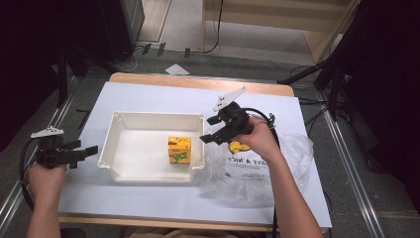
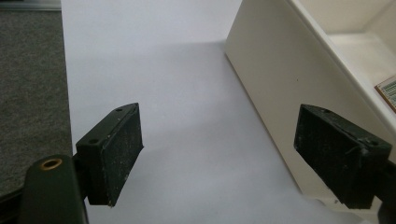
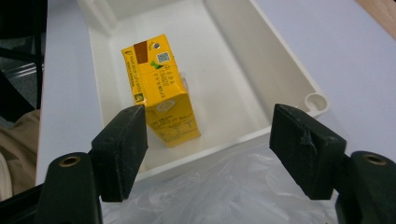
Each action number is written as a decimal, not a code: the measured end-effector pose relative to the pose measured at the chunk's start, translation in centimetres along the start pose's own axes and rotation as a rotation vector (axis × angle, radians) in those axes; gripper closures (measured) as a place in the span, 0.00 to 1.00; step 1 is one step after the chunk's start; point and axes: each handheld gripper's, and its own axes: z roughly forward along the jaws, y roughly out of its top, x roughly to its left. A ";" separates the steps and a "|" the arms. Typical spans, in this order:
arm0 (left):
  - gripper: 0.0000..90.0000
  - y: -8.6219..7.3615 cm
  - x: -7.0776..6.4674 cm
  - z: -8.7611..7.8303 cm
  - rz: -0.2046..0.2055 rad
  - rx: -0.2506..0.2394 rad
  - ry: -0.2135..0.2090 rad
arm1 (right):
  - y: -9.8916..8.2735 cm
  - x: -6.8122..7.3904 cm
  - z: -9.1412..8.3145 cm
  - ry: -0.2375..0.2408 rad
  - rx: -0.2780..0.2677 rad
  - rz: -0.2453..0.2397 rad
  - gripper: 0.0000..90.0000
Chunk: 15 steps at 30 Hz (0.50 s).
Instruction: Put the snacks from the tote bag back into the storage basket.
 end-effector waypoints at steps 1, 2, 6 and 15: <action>0.18 0.0 0.0 0.0 0.000 0.000 0.001 | -0.1 -0.1 -0.2 -0.002 -0.001 0.005 0.31; 0.18 0.0 0.0 0.1 0.000 0.003 0.002 | -0.2 -0.2 -0.4 -0.006 -0.002 0.007 0.30; 0.18 0.1 0.0 0.2 -0.001 0.007 0.002 | -0.8 -0.7 -1.2 -0.023 -0.007 0.033 0.27; 0.18 0.3 0.0 0.4 -0.003 0.008 0.001 | -3.2 -2.8 -3.2 -0.048 -0.023 0.109 0.27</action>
